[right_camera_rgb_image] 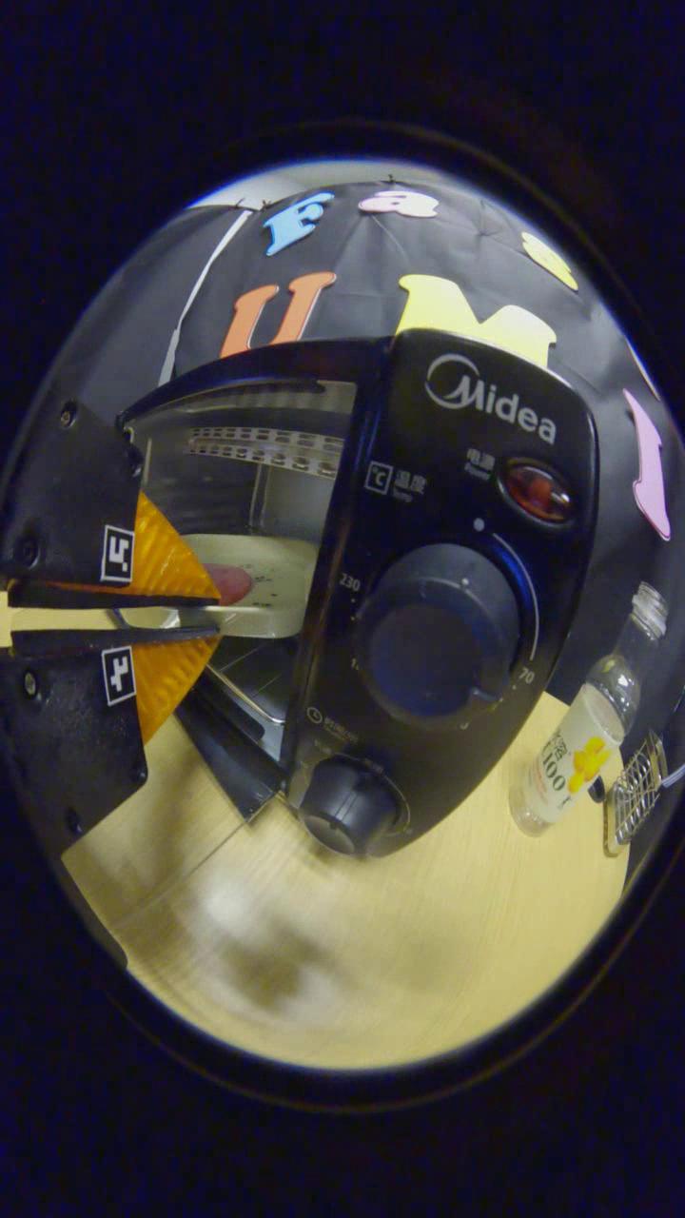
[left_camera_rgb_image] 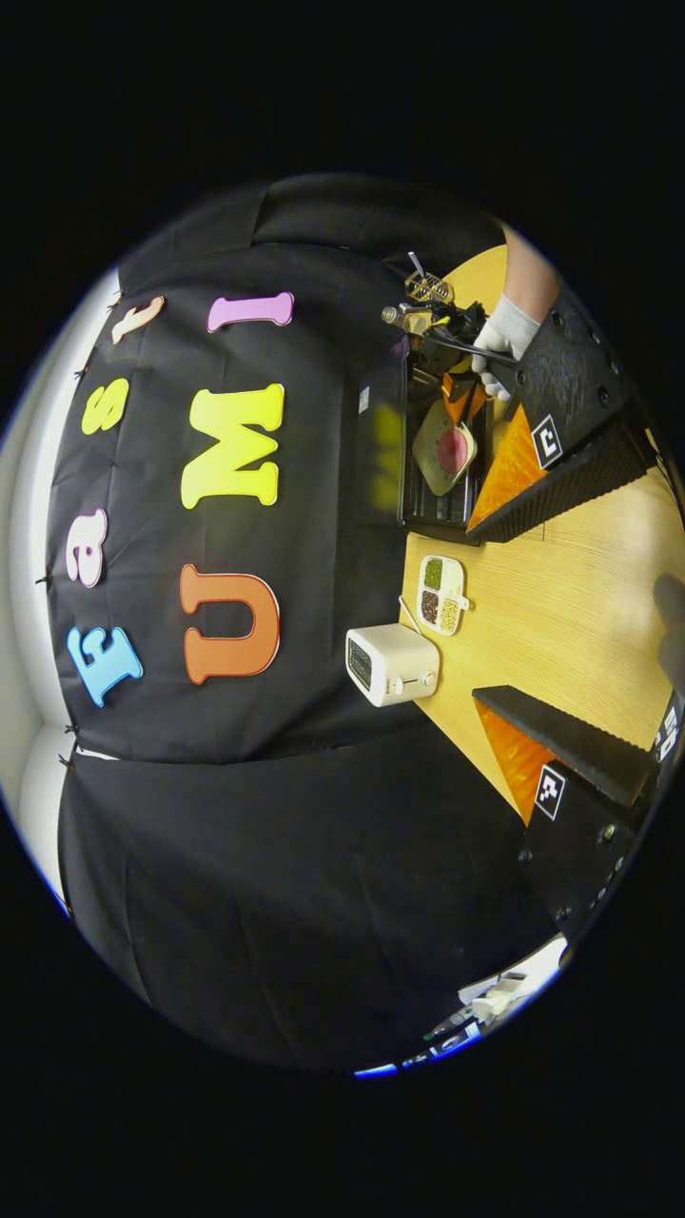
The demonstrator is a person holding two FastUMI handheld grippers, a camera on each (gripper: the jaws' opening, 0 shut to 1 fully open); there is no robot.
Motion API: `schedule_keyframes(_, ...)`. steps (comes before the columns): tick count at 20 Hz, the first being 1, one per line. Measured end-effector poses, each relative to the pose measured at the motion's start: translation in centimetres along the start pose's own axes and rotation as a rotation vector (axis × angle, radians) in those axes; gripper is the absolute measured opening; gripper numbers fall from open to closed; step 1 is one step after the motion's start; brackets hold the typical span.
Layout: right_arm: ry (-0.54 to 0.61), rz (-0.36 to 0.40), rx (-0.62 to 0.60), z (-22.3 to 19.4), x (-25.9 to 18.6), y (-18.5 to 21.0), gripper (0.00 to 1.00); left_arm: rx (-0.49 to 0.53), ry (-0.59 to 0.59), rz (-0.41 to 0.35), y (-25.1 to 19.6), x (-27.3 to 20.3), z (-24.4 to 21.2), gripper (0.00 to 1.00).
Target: Open the electric oven with the left hand, put the food in, and close the electric oven.
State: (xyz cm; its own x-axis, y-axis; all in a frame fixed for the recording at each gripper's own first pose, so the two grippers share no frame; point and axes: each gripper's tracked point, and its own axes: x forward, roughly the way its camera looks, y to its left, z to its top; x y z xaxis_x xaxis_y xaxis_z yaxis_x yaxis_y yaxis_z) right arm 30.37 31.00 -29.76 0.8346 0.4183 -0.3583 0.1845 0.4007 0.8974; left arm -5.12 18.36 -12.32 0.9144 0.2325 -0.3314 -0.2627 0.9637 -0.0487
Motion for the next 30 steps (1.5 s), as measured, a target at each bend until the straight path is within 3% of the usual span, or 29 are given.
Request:
schedule_keyframes(1, 0.000, 0.016, 0.001, 0.2, 0.0, 0.3, 0.10, -0.003, 0.003, -0.003, 0.0, 0.1, -0.1, 0.97)
schedule_keyframes(4, -0.016, 0.035, -0.010, 0.8, -0.5, 0.4, 0.16, -0.002, 0.004, -0.009, -0.2, 0.1, 0.0, 0.97)
schedule_keyframes(8, 0.012, 0.015, -0.076, 0.3, -2.0, 0.3, 0.49, -0.012, 0.002, -0.031, -0.4, -0.1, 0.1, 0.97)
schedule_keyframes(9, 0.003, 0.013, -0.098, 0.5, -2.5, 0.6, 0.67, -0.010, 0.000, -0.031, -0.3, -0.2, 0.2, 0.97)
schedule_keyframes(10, -0.001, 0.004, -0.128, 0.6, -3.1, 0.6, 0.73, -0.010, -0.004, -0.037, -0.3, -0.5, 0.1, 0.97)
schedule_keyframes(11, -0.005, 0.003, -0.156, 0.4, -4.0, 0.9, 0.89, -0.011, -0.009, -0.043, -0.4, -0.7, 0.2, 0.96)
schedule_keyframes(12, -0.008, -0.004, -0.184, 0.4, -5.0, 0.9, 0.94, -0.009, -0.015, -0.051, -0.6, -0.8, 0.4, 0.97)
schedule_keyframes(16, -0.021, -0.039, -0.355, 1.4, -10.4, 1.5, 0.96, 0.009, -0.030, -0.082, -1.1, -1.4, 0.3, 0.97)
schedule_keyframes(22, -0.129, -0.110, -0.816, 5.3, -22.2, 2.0, 1.00, 0.039, -0.063, -0.184, -5.5, -1.1, -0.8, 0.97)
schedule_keyframes(26, -0.217, -0.122, -0.946, 7.9, -30.9, 1.2, 0.96, 0.040, -0.053, -0.239, -11.0, -0.9, -1.4, 0.96)
schedule_keyframes(30, -0.227, -0.127, -1.035, 10.3, -38.1, -1.7, 1.00, 0.060, -0.045, -0.240, -15.9, -1.9, -2.3, 0.96)
